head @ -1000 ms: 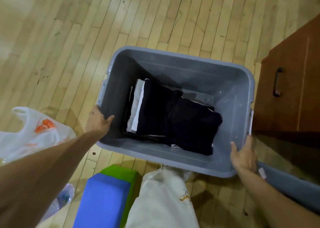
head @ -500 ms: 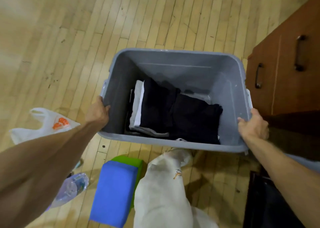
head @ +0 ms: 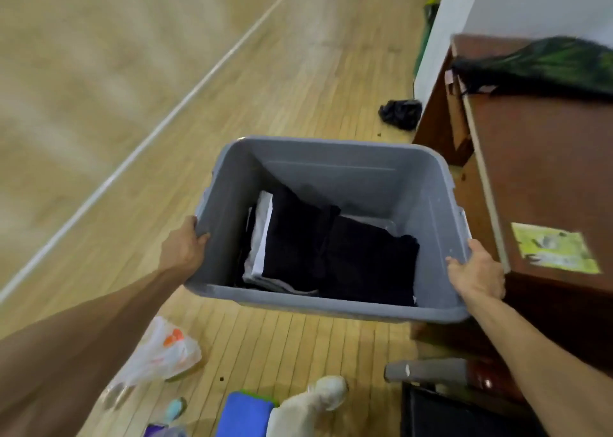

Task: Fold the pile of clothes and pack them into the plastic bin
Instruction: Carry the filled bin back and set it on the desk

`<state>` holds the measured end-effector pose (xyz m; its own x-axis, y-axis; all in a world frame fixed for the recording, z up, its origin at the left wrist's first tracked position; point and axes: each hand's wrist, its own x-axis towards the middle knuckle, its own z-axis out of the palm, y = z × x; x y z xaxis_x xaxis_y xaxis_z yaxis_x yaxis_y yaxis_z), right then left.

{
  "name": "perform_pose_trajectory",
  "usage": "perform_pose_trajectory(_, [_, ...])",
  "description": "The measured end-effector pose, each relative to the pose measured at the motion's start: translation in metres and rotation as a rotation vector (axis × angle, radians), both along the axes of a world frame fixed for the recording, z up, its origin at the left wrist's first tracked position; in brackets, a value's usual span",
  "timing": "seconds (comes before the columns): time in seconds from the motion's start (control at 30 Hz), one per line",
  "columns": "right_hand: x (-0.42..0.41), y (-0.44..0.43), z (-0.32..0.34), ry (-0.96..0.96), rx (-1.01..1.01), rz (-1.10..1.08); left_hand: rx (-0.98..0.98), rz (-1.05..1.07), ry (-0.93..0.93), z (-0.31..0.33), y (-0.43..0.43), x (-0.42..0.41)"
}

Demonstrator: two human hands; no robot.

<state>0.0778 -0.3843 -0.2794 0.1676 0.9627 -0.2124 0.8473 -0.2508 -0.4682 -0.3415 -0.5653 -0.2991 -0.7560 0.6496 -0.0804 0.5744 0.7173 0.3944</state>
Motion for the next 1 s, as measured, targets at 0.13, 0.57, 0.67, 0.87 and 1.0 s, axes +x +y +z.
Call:
perform_pose_trajectory(0.13, [0.017,0.007,0.094,0.053,0.119,0.012,0.104,-0.072,0.077,0.105,0.017,0.004])
perform_pose_trajectory(0.57, [0.108,0.092,0.193,-0.013,0.213,-0.249,0.220,-0.305,0.032,0.222,0.207,0.058])
perform_pose_trajectory(0.67, [0.117,0.124,0.199,-0.045,0.202,-0.309,0.200,-0.385,0.002,0.213,0.275,0.065])
perform_pose_trajectory(0.87, [0.130,0.169,0.192,-0.079,0.137,-0.504,0.158,-0.641,-0.061,0.211,0.424,0.086])
perform_pose_trajectory(1.0, [0.145,0.183,0.182,-0.098,0.093,-0.636,0.129,-0.786,-0.089,0.209,0.505,0.120])
